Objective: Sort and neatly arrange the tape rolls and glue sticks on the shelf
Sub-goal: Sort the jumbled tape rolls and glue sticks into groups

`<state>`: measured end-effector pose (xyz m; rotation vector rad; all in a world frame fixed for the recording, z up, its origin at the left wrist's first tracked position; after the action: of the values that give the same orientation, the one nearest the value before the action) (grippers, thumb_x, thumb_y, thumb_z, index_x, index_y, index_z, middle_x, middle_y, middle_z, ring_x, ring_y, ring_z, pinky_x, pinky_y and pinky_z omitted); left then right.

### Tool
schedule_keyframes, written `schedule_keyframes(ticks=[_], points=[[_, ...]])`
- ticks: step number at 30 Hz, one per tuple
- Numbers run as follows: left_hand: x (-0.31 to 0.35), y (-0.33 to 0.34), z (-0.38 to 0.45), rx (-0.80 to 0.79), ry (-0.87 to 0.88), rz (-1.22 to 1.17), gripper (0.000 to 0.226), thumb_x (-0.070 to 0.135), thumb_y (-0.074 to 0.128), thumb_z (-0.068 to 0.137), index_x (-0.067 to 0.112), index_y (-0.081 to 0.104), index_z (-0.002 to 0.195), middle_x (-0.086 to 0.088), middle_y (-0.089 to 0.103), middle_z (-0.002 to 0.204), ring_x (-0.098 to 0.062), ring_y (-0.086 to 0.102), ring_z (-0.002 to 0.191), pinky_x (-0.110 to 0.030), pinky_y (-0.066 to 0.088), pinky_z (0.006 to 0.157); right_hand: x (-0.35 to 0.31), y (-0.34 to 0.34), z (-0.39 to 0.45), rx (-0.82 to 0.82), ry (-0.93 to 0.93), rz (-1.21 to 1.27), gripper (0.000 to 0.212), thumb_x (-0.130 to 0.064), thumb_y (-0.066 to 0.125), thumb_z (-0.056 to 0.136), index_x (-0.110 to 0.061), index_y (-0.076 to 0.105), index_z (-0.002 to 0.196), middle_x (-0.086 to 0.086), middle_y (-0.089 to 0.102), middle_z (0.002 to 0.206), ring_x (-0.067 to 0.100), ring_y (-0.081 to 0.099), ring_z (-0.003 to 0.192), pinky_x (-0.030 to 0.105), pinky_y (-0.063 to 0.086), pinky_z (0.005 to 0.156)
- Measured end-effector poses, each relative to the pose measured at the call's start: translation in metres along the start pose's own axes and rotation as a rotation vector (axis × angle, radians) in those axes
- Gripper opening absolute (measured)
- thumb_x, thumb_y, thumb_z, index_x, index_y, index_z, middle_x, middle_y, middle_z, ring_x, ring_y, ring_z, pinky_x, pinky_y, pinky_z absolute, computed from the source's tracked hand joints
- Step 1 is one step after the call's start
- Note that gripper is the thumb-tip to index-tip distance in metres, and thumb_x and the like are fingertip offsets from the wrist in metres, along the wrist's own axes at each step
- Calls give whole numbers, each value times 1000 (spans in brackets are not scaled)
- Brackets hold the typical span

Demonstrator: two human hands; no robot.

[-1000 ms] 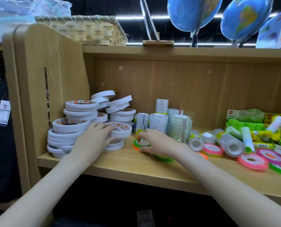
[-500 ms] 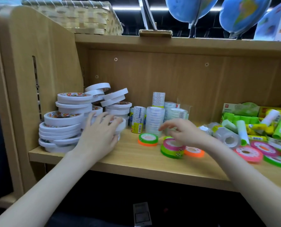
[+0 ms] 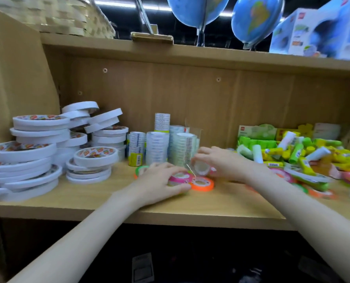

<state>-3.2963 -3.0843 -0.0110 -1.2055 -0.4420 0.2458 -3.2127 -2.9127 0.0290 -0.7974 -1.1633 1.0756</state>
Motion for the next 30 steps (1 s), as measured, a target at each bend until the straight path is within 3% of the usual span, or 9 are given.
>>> schedule_keyframes(ticks=[4, 8, 10, 12, 17, 19, 21, 26, 30], points=[[-10, 2, 3, 12, 15, -21, 68, 76, 35, 74, 46, 36, 135, 8, 50, 131, -16, 41, 124, -42, 32, 104, 26, -27, 8, 254, 96, 371, 44, -25, 68, 83, -15, 52, 122, 2, 61, 95, 12, 51, 77, 21, 36, 68], [-16, 2, 5, -3, 25, 52, 76, 78, 21, 66, 46, 37, 134, 12, 47, 133, -15, 39, 123, -37, 29, 104, 51, -48, 26, 360, 326, 557, 34, -24, 63, 86, -13, 53, 117, 5, 59, 100, 20, 57, 78, 25, 44, 65], [-14, -1, 3, -4, 32, 164, 73, 82, 22, 74, 46, 35, 136, 13, 43, 136, -13, 35, 124, -35, 23, 102, 55, -49, 34, 322, 383, 680, 32, -23, 63, 87, -9, 53, 114, 8, 62, 97, 21, 61, 68, 23, 49, 54], [-11, -3, 2, 5, 20, 250, 98, 91, 5, 56, 44, 32, 138, 14, 40, 138, -12, 30, 127, -36, 18, 105, 52, -45, 38, 232, 389, 735, 31, -20, 63, 87, -7, 52, 113, 11, 63, 98, 16, 62, 62, 20, 51, 51], [-4, -4, 3, 38, -17, 293, 137, 89, -30, 31, 33, 24, 144, 9, 29, 148, -14, 22, 136, -42, 11, 112, 46, -28, 27, 84, 397, 645, 57, -13, 64, 84, -17, 37, 134, 9, 57, 112, 24, 66, 80, 32, 58, 73], [0, -5, 3, 27, 4, 188, 135, 94, -17, 35, 29, 21, 146, 10, 25, 150, -10, 18, 138, -41, 7, 116, 55, -31, 11, 210, 428, 588, 64, -19, 64, 85, -22, 32, 140, 9, 56, 116, 22, 61, 88, 30, 52, 81], [7, -7, 5, 66, 53, 99, 116, 91, 4, 49, 30, 26, 144, 12, 29, 148, -7, 20, 137, -37, 7, 116, 65, -37, -8, 277, 445, 514, 49, -24, 62, 87, -21, 45, 132, 8, 61, 115, 20, 57, 96, 27, 44, 85], [44, -4, 29, 107, 247, -18, 53, 46, 47, 92, 26, 36, 140, 7, 40, 140, -9, 37, 128, -18, 24, 103, 76, -34, -64, -126, 488, 369, 32, -43, 58, 88, -24, 61, 114, -2, 58, 117, 15, 53, 100, 25, 39, 82], [70, 14, 60, -55, 314, 8, 54, 41, 45, 94, 26, 28, 144, 5, 33, 146, -14, 34, 132, -24, 25, 109, 74, -19, -105, -227, 549, 307, 54, -52, 57, 85, -29, 45, 132, -2, 52, 130, 16, 49, 112, 26, 38, 85]])
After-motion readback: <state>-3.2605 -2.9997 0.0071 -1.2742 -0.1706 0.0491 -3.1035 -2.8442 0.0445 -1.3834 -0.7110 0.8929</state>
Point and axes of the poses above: each hand's wrist, its own z-axis towards the middle knuckle, its own y-axis out of the palm, x = y × z, the point moved 2 cm from there along z, towards the middle knuckle
